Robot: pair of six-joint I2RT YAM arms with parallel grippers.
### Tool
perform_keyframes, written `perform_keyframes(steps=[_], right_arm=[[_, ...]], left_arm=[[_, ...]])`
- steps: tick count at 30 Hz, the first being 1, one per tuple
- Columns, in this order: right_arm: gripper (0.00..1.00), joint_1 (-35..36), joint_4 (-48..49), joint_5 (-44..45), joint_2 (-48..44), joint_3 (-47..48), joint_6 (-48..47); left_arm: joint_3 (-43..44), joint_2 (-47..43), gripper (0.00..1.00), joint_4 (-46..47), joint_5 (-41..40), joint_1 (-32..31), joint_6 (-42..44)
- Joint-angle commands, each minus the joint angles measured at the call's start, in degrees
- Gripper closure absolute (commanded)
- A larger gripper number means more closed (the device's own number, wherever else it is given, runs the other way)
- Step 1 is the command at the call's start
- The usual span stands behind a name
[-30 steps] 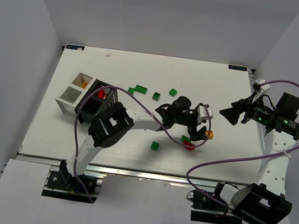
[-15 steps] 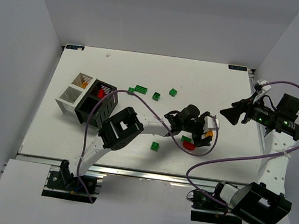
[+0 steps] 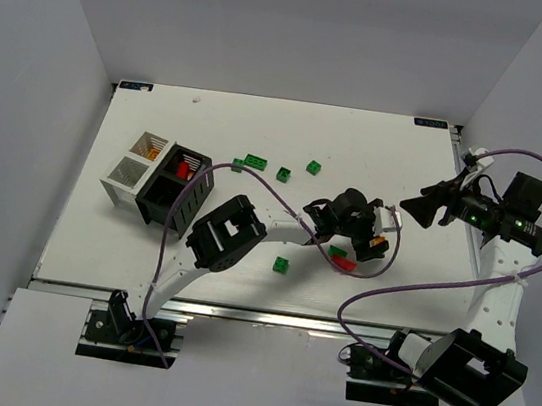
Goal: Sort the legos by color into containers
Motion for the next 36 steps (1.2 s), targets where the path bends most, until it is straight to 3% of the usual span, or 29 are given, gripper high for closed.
perform_keyframes(steps=[1,8,11,12,15,16,18,19,20,29,32,36], right_arm=[[0.20,-0.6,1.5,-2.0,-0.4,-0.4,0.4],[0.20,-1.1,1.5,-2.5,-0.3,-0.3,0.4],[0.20,-1.2,1.3,-2.5,-0.2,-0.3,0.5],[0.20,-1.2,1.3,-2.5,-0.3,-0.3,0.5],[0.20,-1.2,1.3,-2.7,-0.3,-0.4,0.5],[0.20,-1.2,1.3,-2.8,-0.3,-0.4,0.5],[0.20,-1.2,1.3,-2.7,-0.4,-0.4,0.5],[0.20,-1.2,1.3,-2.7,-0.5,-0.4,0.5],[0.20,-1.2,1.2,-2.6,-0.6,-0.3,0.5],[0.21,-1.2,2.0,-2.1,-1.9,0.4,0.1],[0.23,-1.2,2.4,-1.4,-2.2,0.3,0.1],[0.28,-1.2,2.9,-1.4,-2.5,-1.0,-0.3]], left_arm=[[2.0,0.1,0.07,-1.4,0.0,0.0,-1.0],[2.0,0.4,0.17,-1.8,-1.0,0.0,-1.5],[2.1,-0.1,0.27,-1.8,-1.4,-0.1,-2.1],[2.1,-0.3,0.38,-1.7,-1.8,0.0,-2.7],[1.9,-1.3,0.54,-1.9,-2.1,0.0,-3.2],[0.8,-1.9,0.65,-1.7,-2.1,0.0,-3.4],[-0.8,-4.1,0.76,-0.5,-2.4,0.1,-3.9],[-2.9,-5.1,0.92,0.7,-2.5,0.2,-4.1],[-4.2,-6.2,1.00,1.4,-3.2,0.2,-4.4],[-22.1,-26.8,1.00,7.0,-13.0,2.5,-10.5],[-28.8,-35.6,1.00,4.3,-17.9,3.7,-13.2],[-35.2,-45.3,1.00,-2.6,-22.3,8.1,-24.5]])
